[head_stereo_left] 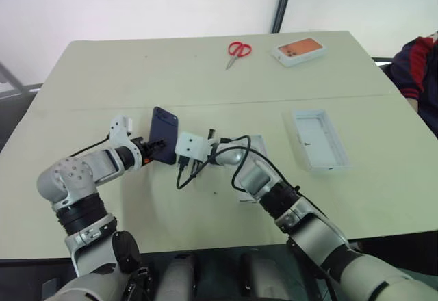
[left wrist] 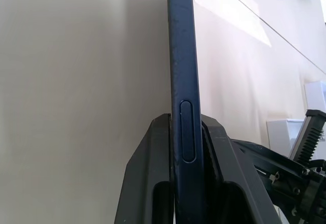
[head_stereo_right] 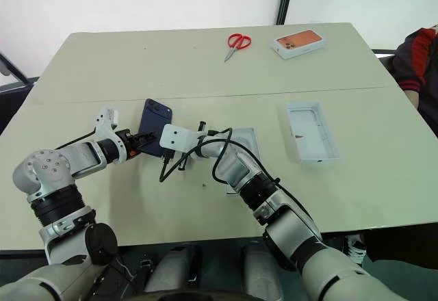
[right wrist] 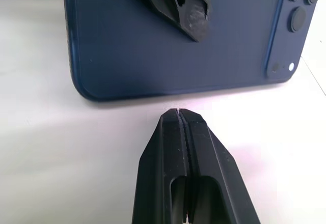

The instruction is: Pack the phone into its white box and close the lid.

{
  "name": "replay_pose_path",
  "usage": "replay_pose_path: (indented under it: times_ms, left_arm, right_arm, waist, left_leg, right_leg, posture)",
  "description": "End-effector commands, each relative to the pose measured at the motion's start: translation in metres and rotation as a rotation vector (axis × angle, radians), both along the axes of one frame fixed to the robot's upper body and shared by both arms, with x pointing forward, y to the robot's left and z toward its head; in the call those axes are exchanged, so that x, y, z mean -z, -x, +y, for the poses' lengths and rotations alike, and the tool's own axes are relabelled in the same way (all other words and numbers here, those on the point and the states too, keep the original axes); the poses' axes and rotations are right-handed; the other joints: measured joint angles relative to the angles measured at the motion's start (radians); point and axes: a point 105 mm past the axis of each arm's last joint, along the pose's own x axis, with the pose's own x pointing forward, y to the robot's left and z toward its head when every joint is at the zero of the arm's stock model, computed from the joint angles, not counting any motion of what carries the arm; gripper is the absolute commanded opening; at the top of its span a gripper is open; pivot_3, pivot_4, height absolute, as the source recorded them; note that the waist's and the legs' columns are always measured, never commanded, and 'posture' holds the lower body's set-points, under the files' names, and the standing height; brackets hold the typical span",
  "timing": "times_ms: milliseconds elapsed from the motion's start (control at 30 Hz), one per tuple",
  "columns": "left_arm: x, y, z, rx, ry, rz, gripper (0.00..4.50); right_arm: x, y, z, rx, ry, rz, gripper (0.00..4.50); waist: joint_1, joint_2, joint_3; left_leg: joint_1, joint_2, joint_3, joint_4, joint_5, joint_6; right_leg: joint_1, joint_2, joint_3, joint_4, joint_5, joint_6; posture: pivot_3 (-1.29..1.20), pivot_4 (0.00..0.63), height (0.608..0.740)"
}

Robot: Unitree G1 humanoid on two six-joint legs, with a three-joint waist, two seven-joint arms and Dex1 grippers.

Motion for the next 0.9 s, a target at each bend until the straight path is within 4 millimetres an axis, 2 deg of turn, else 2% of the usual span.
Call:
replay_pose_path:
  times_ms: [33, 133, 200, 233, 333, 400, 533, 600, 767, 900]
  left_arm:
    - [-0.004, 0.000, 0.009, -0.044, 0.013, -0.016, 0.65]
    - [-0.008, 0.001, 0.009, -0.051, 0.053, -0.029, 0.65]
    - [-0.014, 0.001, 0.007, -0.051, 0.101, -0.044, 0.15]
    - [-0.016, 0.003, 0.003, -0.038, 0.129, -0.051, 0.03]
    - [-0.022, 0.008, -0.013, 0.013, 0.192, -0.091, 0.03]
    - [-0.029, 0.014, -0.031, 0.073, 0.249, -0.138, 0.03]
    - [-0.029, 0.031, -0.073, 0.204, 0.293, -0.153, 0.03]
    - [-0.026, 0.041, -0.095, 0.264, 0.321, -0.140, 0.03]
    - [-0.022, 0.056, -0.132, 0.374, 0.361, -0.082, 0.03]
    - [-0.021, 0.063, -0.155, 0.449, 0.373, -0.035, 0.03]
  right_arm:
    - [-0.016, 0.004, -0.001, -0.019, -0.025, -0.047, 0.00]
    - [-0.022, 0.003, -0.009, -0.006, -0.023, -0.067, 0.00]
    - [-0.029, 0.001, -0.019, 0.014, -0.023, -0.090, 0.00]
    - [-0.036, -0.001, -0.029, 0.038, -0.033, -0.105, 0.00]
    - [-0.056, 0.001, -0.053, 0.053, -0.074, -0.117, 0.00]
    - [-0.069, 0.010, -0.069, 0.030, -0.111, -0.098, 0.00]
    - [-0.079, 0.023, -0.104, 0.010, -0.109, -0.070, 0.00]
    - [-0.078, 0.027, -0.125, 0.022, -0.071, -0.063, 0.00]
    - [-0.074, 0.026, -0.167, 0.096, 0.001, -0.037, 0.00]
    - [-0.067, 0.027, -0.197, 0.158, 0.064, -0.016, 0.00]
  waist:
    - [-0.003, 0.000, 0.000]
    - [-0.008, 0.000, 0.000]
    - [-0.009, 0.000, 0.000]
    - [-0.009, 0.000, 0.000]
    - [-0.003, -0.002, 0.001]
    - [0.003, -0.002, 0.001]
    - [0.017, -0.002, 0.001]
    - [0.019, -0.002, 0.001]
    - [0.021, -0.003, 0.002]
    - [0.021, -0.003, 0.002]
  left_leg:
    - [0.000, 0.000, 0.000, 0.000, 0.000, 0.000]
    - [0.000, 0.000, 0.000, 0.000, 0.000, 0.000]
    - [0.000, 0.000, 0.000, 0.000, 0.000, 0.000]
    - [0.000, 0.000, 0.000, 0.000, 0.000, 0.000]
    - [-0.001, 0.000, 0.000, 0.000, 0.000, 0.000]
    - [-0.002, 0.000, 0.000, 0.000, 0.000, 0.000]
    - [-0.002, 0.000, 0.000, 0.001, -0.002, 0.003]
    - [-0.002, 0.000, 0.000, 0.001, -0.003, 0.005]
    - [-0.001, 0.000, 0.000, 0.002, -0.004, 0.006]
    - [-0.001, 0.000, 0.001, 0.002, -0.004, 0.006]
  right_leg:
    - [0.000, 0.000, 0.000, 0.000, 0.000, 0.000]
    - [0.000, 0.000, 0.000, 0.000, 0.000, 0.000]
    - [0.000, 0.000, 0.000, 0.000, 0.000, 0.000]
    - [0.000, 0.000, 0.000, 0.000, 0.000, 0.000]
    - [-0.001, 0.000, 0.000, -0.001, 0.000, 0.000]
    - [-0.001, -0.001, 0.000, -0.001, 0.000, 0.000]
    - [0.000, -0.001, 0.000, -0.002, 0.000, 0.000]
    - [0.000, -0.001, 0.000, -0.002, 0.000, 0.000]
    - [0.001, -0.001, 0.001, -0.002, 0.000, 0.000]
    - [0.001, -0.001, 0.001, -0.002, 0.000, 0.000]
  posture:
    - [0.00, 0.150, 0.740]
    - [0.00, 0.150, 0.740]
    - [0.00, 0.150, 0.740]
    - [0.00, 0.150, 0.740]
    - [0.00, 0.150, 0.740]
    - [0.00, 0.150, 0.740]
    - [0.00, 0.150, 0.740]
    - [0.00, 0.150, 0.740]
    - [0.00, 0.150, 0.740]
    - [0.00, 0.150, 0.740]
